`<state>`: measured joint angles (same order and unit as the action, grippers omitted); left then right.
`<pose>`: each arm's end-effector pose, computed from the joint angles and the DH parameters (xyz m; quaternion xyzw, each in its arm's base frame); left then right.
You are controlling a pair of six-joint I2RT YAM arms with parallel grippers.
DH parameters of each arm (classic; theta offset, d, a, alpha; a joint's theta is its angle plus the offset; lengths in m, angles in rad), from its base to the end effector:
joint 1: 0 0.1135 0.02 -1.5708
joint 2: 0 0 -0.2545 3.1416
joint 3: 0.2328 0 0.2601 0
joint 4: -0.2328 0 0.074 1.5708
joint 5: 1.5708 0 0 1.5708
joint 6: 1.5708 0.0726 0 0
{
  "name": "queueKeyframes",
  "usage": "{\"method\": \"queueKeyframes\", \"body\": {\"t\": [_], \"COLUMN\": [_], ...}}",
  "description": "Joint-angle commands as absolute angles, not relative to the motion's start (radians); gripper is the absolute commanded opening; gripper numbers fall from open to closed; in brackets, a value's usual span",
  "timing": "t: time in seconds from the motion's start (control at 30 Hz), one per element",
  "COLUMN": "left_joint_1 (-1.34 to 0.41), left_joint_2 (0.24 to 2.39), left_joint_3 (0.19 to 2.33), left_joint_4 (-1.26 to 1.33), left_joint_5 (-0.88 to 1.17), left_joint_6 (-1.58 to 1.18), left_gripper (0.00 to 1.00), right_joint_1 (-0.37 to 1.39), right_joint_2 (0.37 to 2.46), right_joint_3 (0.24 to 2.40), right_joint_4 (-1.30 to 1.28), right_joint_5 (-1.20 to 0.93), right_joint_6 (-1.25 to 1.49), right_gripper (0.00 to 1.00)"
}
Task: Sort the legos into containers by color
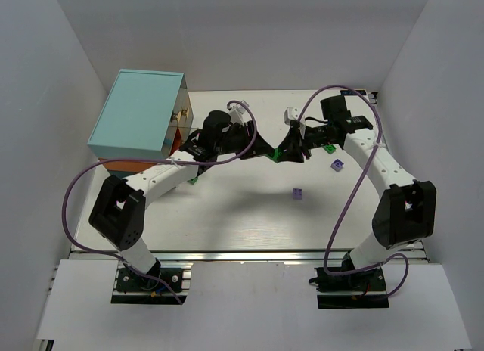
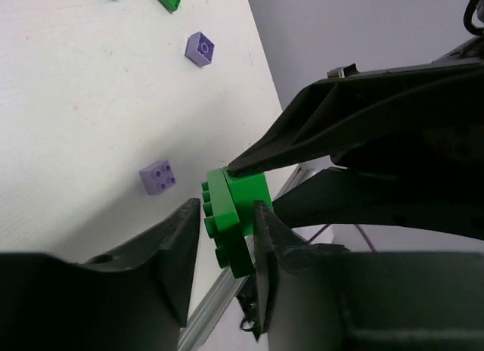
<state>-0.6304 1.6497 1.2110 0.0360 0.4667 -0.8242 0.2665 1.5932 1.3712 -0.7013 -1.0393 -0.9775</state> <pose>0.3220 -0.2754 0.2596 0.0484 0.8202 -0.5008 0.2725 0.3237 0.1532 0.2824 -0.6079 0.5767 0.3452 0.4227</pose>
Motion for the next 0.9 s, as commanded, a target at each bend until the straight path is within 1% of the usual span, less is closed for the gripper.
{"method": "queueKeyframes", "body": {"t": [0.0,0.03,0.13,0.17,0.23,0.27,0.3,0.4,0.43,0.5,0.53,0.63,0.67,0.73,0.77,0.83,0.87], "left_joint_1": [-0.634,-0.634,-0.634,-0.634,-0.634,-0.624,-0.624,-0.615,-0.615,-0.615,-0.615,-0.615,-0.615,-0.615,-0.615,-0.615,-0.615], "left_joint_2": [1.651,1.652,1.648,1.643,1.637,1.634,1.628,1.602,1.595,1.583,1.566,1.542,1.537,1.526,1.525,1.523,1.528], "left_joint_3": [1.241,1.241,1.244,1.249,1.267,1.279,1.291,1.345,1.377,1.411,1.446,1.500,1.531,1.558,1.583,1.603,1.611], "left_joint_4": [0.037,0.038,0.025,0.014,-0.053,-0.087,-0.179,-0.351,-0.392,-0.503,-0.538,-0.656,-0.682,-0.768,-0.817,-0.863,-0.903], "left_joint_5": [0.485,0.485,0.473,0.466,0.425,0.402,0.337,0.223,0.134,0.048,-0.059,-0.207,-0.310,-0.411,-0.505,-0.581,-0.654], "left_joint_6": [-0.819,-0.819,-0.815,-0.808,-0.793,-0.770,-0.756,-0.687,-0.663,-0.631,-0.617,-0.563,-0.537,-0.511,-0.503,-0.494,-0.488], "left_gripper": [0.44,0.33,0.13,0.01,0.00,0.00,0.00,0.00,0.00,0.00,0.00,0.00,0.00,0.00,0.00,0.00,0.00], "right_joint_1": [0.272,0.273,0.276,0.275,0.276,0.276,0.275,0.270,0.273,0.271,0.270,0.273,0.273,0.275,0.276,0.275,0.278], "right_joint_2": [1.555,1.549,1.537,1.534,1.522,1.514,1.509,1.494,1.494,1.493,1.490,1.482,1.483,1.488,1.491,1.494,1.494], "right_joint_3": [1.367,1.365,1.350,1.344,1.318,1.306,1.277,1.249,1.241,1.236,1.223,1.204,1.204,1.206,1.206,1.209,1.212], "right_joint_4": [-0.695,-0.692,-0.677,-0.658,-0.621,-0.561,-0.526,-0.456,-0.454,-0.442,-0.434,-0.410,-0.410,-0.408,-0.407,-0.403,-0.402], "right_joint_5": [-1.091,-1.089,-1.080,-1.072,-1.036,-1.017,-0.975,-0.921,-0.911,-0.899,-0.897,-0.896,-0.894,-0.894,-0.894,-0.890,-0.890], "right_joint_6": [-0.996,-0.996,-0.988,-0.980,-0.937,-0.913,-0.855,-0.816,-0.805,-0.798,-0.787,-0.769,-0.765,-0.761,-0.758,-0.756,-0.755], "right_gripper": [0.00,0.00,0.00,0.00,0.00,0.00,0.00,0.00,0.00,0.00,0.00,0.00,0.00,0.00,0.00,0.00,0.00]}}
